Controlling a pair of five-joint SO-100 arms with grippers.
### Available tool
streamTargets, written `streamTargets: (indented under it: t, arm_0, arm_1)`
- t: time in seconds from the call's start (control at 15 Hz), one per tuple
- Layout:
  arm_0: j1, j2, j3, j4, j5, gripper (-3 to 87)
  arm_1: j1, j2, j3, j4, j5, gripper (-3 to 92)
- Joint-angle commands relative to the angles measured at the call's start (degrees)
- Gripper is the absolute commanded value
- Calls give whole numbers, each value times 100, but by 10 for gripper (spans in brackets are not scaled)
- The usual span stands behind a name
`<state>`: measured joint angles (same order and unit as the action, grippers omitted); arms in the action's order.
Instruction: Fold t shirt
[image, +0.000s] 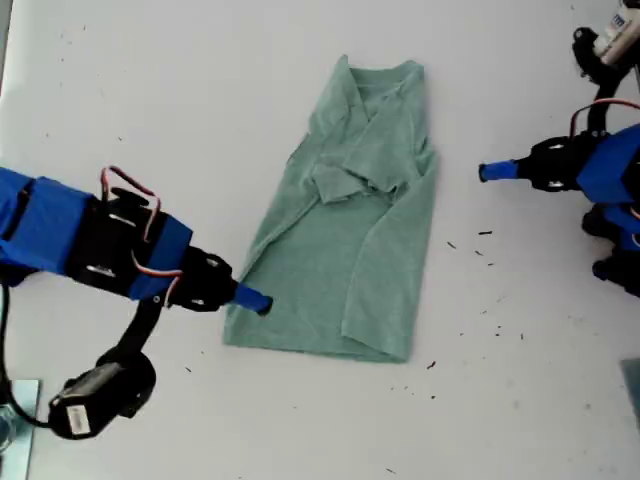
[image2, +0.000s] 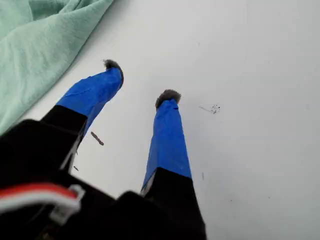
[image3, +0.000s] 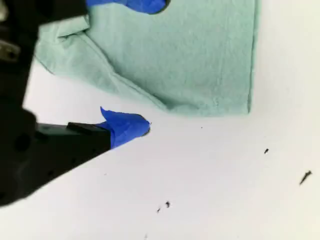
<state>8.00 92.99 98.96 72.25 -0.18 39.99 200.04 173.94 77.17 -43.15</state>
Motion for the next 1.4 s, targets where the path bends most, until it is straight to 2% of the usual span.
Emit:
streamTargets:
  t: [0.0, 0.13, 0.2, 0.27, 0.33, 0.4, 0.53, 0.73, 0.87, 1.0, 1.07, 1.27, 1.33]
  arm_0:
    - [44, -562, 290, -844, -70, 319]
    - [-141, -1151, 633, -1213, -308, 225]
    - [-176, -1160, 809, -1354, -422, 106]
    - [-211, -1099, 940, -1564, -387, 35]
    - [-202, -923, 949, -1564, -475, 5]
    - [-167, -483, 844, -1450, -580, -1]
    - [-308, 167, 343, -562, -809, -1]
    - [-694, 149, -659, -44, -439, -1]
    - [-712, -527, -2092, 466, -167, -2]
    - [-624, -1767, -4438, 1195, 246, -2]
    - [-483, -2145, -5124, 1143, 519, -2]
    - [-132, -2514, -5115, 281, 1151, -2]
    - [-141, -2716, -5106, 123, 1134, -2]
  arm_1:
    - [70, 79, 369, 18, -88, 166]
    - [70, 79, 369, 18, -88, 166]
    - [70, 79, 369, 18, -88, 166]
    - [70, 79, 369, 18, -79, 165]
    - [70, 79, 369, 18, -79, 165]
    - [70, 79, 369, 18, -79, 165]
    - [70, 79, 369, 18, -79, 165]
    - [70, 79, 369, 18, -79, 165]
    - [70, 79, 369, 18, -79, 165]
    - [70, 79, 369, 18, -79, 165]
    - [70, 79, 369, 18, -79, 165]
    - [70, 79, 369, 18, -79, 165]
    - [70, 79, 369, 18, -79, 165]
